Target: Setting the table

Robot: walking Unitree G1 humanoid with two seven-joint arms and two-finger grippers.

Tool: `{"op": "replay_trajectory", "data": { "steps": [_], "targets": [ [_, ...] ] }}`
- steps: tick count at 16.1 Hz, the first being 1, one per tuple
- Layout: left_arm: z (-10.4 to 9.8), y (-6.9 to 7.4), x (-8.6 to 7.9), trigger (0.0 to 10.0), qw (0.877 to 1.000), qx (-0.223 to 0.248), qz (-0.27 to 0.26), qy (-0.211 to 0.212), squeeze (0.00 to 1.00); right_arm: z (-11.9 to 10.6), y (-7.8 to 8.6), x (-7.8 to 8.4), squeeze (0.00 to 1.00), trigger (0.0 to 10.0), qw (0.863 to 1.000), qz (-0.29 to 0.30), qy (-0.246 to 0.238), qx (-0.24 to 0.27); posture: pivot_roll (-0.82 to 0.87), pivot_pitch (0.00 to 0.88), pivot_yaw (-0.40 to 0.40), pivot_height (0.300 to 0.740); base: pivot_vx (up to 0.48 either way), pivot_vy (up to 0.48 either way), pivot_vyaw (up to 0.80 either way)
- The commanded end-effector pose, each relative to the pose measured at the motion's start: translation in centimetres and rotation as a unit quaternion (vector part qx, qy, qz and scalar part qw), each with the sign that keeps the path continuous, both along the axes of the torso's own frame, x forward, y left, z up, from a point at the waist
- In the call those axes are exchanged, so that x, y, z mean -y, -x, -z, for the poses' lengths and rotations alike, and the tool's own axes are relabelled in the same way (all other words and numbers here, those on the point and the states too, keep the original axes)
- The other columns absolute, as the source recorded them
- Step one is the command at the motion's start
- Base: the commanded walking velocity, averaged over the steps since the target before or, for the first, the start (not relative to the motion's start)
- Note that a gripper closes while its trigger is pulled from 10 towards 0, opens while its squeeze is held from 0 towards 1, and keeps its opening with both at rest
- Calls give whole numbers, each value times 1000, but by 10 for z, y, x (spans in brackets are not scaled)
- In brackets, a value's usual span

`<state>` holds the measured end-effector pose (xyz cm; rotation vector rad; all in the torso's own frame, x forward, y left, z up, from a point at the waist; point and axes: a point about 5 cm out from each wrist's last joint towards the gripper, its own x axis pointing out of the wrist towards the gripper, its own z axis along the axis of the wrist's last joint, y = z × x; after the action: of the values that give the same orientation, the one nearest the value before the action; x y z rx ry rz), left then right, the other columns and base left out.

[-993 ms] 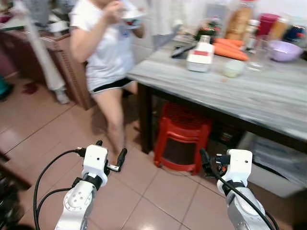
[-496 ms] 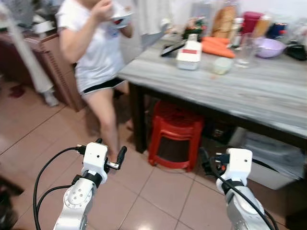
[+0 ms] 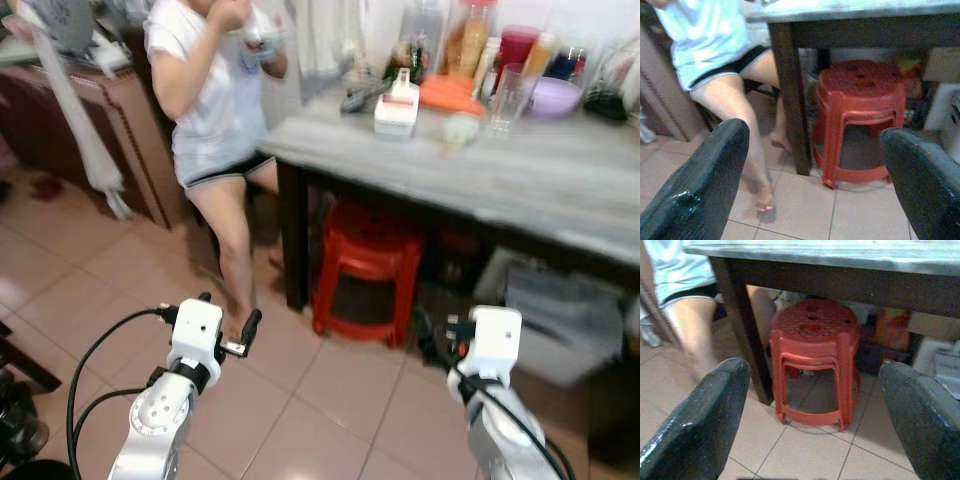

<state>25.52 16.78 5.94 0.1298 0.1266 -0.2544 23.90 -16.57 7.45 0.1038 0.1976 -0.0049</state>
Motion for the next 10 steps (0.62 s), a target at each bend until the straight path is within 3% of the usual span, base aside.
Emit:
{"op": "replay_trajectory", "data": {
  "steps": [1, 7, 9, 10],
  "targets": [
    [5, 2, 1, 10000, 1000, -14, 5, -2, 0, 0, -2, 2, 0, 10000, 1000, 5, 1, -1, 32, 0, 24, 740, -277, 0, 0],
    [-3, -5, 1, 10000, 1000, 3, 10, 18, 0, 1, -3, 9, 0, 10000, 999, 36, 28, -6, 30, 0, 35, 740, -47, 0, 0],
    [-5, -6, 6, 10000, 999, 5, 21, 25, 0, 3, -4, 6, 0, 10000, 998, 19, 52, -12, 26, 0, 41, 740, 0, 0, 0],
    [-7, -6, 9, 10000, 999, 8, 28, 26, 0, 0, -3, 3, 0, 10000, 999, 8, 41, 7, 24, 0, 42, 740, 0, 0, 0]
  ]
}}
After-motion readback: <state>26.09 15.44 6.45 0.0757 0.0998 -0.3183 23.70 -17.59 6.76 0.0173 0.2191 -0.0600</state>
